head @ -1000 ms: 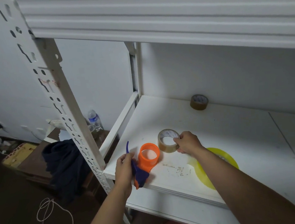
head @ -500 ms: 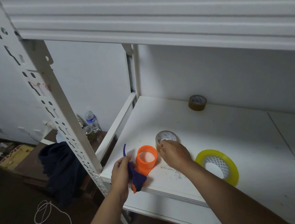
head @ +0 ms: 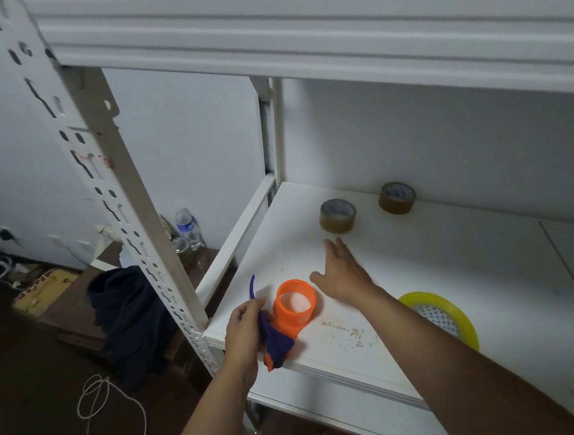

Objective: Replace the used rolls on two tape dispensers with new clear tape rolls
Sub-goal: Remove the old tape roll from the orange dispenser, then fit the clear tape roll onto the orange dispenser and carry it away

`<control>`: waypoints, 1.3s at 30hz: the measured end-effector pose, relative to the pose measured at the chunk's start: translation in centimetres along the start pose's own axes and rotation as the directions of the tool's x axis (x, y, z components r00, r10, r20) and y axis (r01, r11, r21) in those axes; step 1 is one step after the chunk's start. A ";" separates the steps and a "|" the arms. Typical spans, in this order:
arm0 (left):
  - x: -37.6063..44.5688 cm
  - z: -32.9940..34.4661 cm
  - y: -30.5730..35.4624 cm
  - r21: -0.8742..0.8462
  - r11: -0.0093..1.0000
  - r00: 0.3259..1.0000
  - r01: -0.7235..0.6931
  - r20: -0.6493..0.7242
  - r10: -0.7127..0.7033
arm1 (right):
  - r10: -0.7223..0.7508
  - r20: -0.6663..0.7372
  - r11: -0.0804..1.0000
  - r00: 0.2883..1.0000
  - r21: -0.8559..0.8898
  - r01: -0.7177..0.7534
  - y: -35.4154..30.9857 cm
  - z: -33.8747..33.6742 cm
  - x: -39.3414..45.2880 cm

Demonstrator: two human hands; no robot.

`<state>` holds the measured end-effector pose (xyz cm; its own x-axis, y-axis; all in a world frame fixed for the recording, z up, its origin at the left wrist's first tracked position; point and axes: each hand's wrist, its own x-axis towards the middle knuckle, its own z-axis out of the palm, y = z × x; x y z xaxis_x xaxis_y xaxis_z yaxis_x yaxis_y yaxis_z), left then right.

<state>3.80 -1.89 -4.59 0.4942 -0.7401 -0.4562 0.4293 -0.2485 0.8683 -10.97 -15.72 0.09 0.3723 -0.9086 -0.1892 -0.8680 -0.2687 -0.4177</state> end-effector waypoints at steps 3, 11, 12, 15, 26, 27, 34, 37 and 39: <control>-0.1 0.1 0.1 -0.013 1.000 1.000 -0.001 0.007 0.001 | -0.033 0.004 0.999 0.999 0.023 0.033 -0.2 0.2 -0.3; -0.2 0.3 0.1 -0.023 1.000 1.000 -0.008 -0.005 0.008 | -0.112 -0.065 0.992 0.992 0.055 0.115 0.6 0.0 -3.0; -0.2 0.3 0.0 -0.013 1.000 1.000 -0.011 -0.010 0.011 | -0.118 -0.059 0.991 0.991 0.049 0.121 0.8 0.0 -3.5; -0.2 0.2 -0.2 -0.008 1.000 1.000 -0.009 -0.020 0.009 | -0.189 -0.049 0.980 0.981 0.055 0.191 1.1 0.5 -5.0; 1.0 -0.6 -0.2 -0.139 0.978 0.986 0.158 0.081 -0.148 | -0.448 -0.012 0.885 0.894 -0.147 0.441 1.6 3.2 -7.8; 1.0 -0.6 -0.2 -0.150 0.973 0.982 0.174 0.104 -0.160 | -0.437 -0.021 0.889 0.899 -0.158 0.429 1.6 3.2 -7.8; 1.5 -0.1 0.7 -0.008 0.989 0.980 0.146 0.135 -0.143 | -0.381 -0.058 0.917 0.923 -0.155 0.368 2.9 3.0 -9.0; 1.9 0.4 1.2 0.044 0.993 0.985 0.109 0.130 -0.114 | -0.303 -0.169 0.949 0.938 -0.137 0.282 4.6 1.7 -9.6; 1.8 1.1 1.5 0.109 0.992 0.990 0.060 0.122 -0.073 | -0.252 -0.334 0.966 0.908 -0.136 0.218 6.1 0.9 -10.0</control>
<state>4.50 -4.30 -3.87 0.3656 -0.7907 -0.4910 0.3734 -0.3586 0.8555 -19.67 -8.01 -1.36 0.4474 -0.8642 0.2304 -0.8023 -0.5016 -0.3236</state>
